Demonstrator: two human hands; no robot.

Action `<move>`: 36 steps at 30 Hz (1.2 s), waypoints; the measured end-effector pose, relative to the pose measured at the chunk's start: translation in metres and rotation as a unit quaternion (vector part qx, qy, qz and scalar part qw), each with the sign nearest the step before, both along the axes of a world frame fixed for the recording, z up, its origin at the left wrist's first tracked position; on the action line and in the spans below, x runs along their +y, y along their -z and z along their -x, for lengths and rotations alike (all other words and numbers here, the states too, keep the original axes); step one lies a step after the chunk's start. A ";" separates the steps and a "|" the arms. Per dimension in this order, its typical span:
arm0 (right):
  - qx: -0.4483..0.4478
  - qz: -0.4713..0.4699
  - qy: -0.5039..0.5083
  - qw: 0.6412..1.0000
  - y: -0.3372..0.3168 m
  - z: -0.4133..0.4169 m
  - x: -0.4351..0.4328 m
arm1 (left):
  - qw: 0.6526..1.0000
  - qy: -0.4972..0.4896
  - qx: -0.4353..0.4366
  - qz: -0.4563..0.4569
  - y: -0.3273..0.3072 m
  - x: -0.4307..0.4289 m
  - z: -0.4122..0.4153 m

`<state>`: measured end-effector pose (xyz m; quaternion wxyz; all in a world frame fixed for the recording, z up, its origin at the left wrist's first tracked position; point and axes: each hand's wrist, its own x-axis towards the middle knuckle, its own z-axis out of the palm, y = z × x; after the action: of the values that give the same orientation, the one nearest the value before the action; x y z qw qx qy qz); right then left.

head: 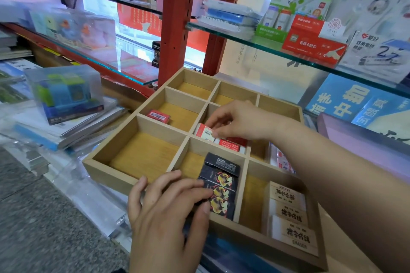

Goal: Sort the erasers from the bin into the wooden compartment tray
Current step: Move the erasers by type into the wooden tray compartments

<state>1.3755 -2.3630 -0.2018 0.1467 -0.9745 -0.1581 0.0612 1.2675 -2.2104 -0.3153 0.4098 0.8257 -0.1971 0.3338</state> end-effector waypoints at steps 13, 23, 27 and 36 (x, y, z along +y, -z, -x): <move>0.013 -0.082 -0.007 0.997 0.007 -0.001 0.007 | 1.000 -0.012 -0.026 0.007 0.001 -0.002 0.000; 0.089 -0.204 0.032 0.974 -0.009 0.010 -0.025 | 1.000 -0.010 -0.026 0.007 0.000 -0.002 0.001; 0.056 -0.148 0.016 0.987 -0.006 0.014 -0.020 | 1.000 -0.008 -0.018 0.005 0.001 -0.002 0.002; -0.059 -0.036 0.009 0.998 -0.007 0.018 -0.028 | 1.000 -0.008 -0.015 0.000 -0.001 -0.001 0.002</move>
<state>1.3571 -2.3905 -0.1944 0.1728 -0.9719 -0.1597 -0.0032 1.2654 -2.2118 -0.3144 0.4039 0.8222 -0.1966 0.3496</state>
